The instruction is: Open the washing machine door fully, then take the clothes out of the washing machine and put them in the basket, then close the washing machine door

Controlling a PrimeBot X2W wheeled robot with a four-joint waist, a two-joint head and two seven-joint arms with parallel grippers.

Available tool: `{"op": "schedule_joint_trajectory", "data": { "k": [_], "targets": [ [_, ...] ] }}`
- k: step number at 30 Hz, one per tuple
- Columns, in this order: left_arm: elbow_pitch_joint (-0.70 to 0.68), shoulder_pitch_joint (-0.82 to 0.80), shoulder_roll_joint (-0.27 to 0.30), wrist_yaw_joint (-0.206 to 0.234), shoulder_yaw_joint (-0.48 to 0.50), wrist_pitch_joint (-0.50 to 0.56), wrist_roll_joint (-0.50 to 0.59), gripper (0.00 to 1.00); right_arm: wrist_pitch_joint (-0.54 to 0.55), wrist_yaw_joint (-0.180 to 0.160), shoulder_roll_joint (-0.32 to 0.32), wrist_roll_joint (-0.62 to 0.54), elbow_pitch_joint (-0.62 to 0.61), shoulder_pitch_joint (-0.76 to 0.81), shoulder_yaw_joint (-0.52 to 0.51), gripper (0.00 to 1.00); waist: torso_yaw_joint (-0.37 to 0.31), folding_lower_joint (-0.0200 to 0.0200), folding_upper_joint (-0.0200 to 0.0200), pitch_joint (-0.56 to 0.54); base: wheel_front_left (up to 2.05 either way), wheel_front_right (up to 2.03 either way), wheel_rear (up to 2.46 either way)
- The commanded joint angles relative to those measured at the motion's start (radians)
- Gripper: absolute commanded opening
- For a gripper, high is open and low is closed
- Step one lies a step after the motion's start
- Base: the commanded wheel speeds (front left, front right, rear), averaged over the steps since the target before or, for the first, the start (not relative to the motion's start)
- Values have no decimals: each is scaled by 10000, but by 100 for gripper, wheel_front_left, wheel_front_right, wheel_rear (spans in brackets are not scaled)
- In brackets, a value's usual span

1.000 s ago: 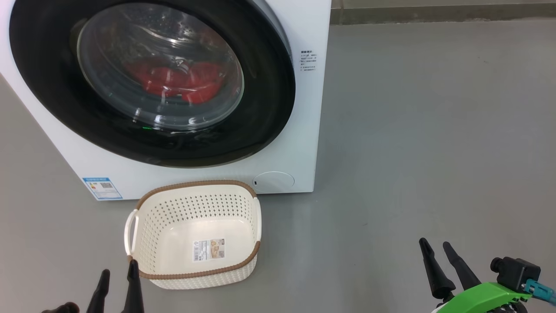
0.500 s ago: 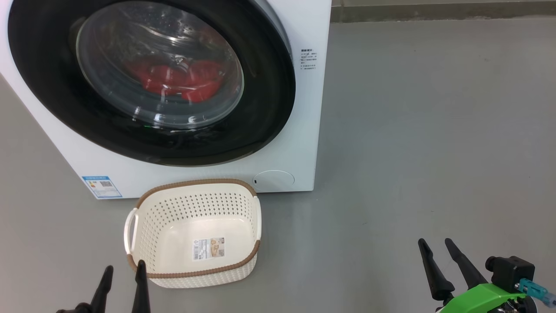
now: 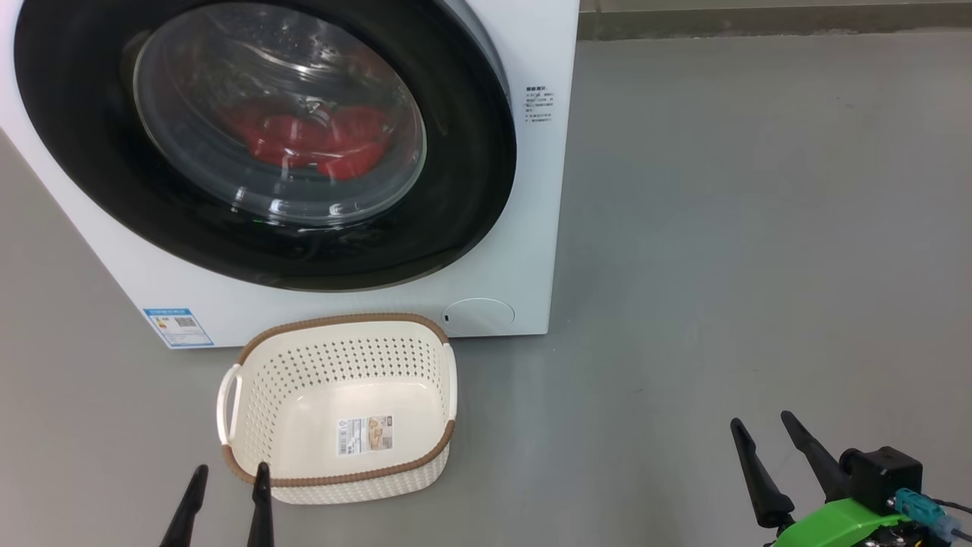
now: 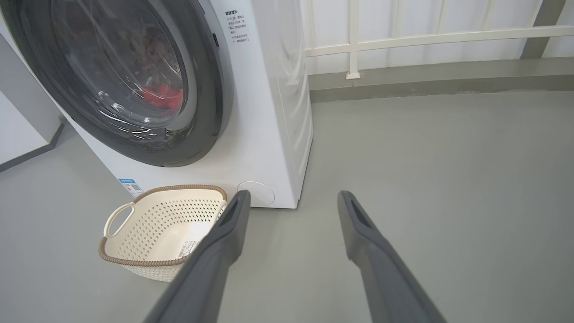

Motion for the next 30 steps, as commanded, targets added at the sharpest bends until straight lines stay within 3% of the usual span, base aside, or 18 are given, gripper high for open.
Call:
{"op": "schedule_joint_trajectory", "data": {
  "k": [1,11,24,26,27,30],
  "targets": [
    [-340,-101,150,32,270,-140,330,100,-157,14,-184,-312,-246,-314,258,100,-3,0,-1,-5,0,0,0],
    [-448,49,112,-22,320,-417,1382,100,-433,16,-266,-1348,-267,-293,456,100,-12,0,-1,-26,0,0,0],
    [-344,-39,3,-153,451,-417,1356,100,-433,16,-181,-1086,-341,-317,478,100,-19,0,-1,54,0,0,0],
    [-362,-57,-13,-174,449,-417,1355,100,-433,16,-100,-759,-489,-330,426,30,-6,0,-1,74,0,0,0],
    [-376,-67,-23,-183,440,-417,1356,100,-433,16,-89,-640,-574,-345,398,0,4,0,-1,91,0,0,0],
    [-436,-121,-55,-198,402,-417,1338,100,-433,16,34,-154,-762,-498,317,0,41,0,-1,189,0,0,0]
  ]
}}
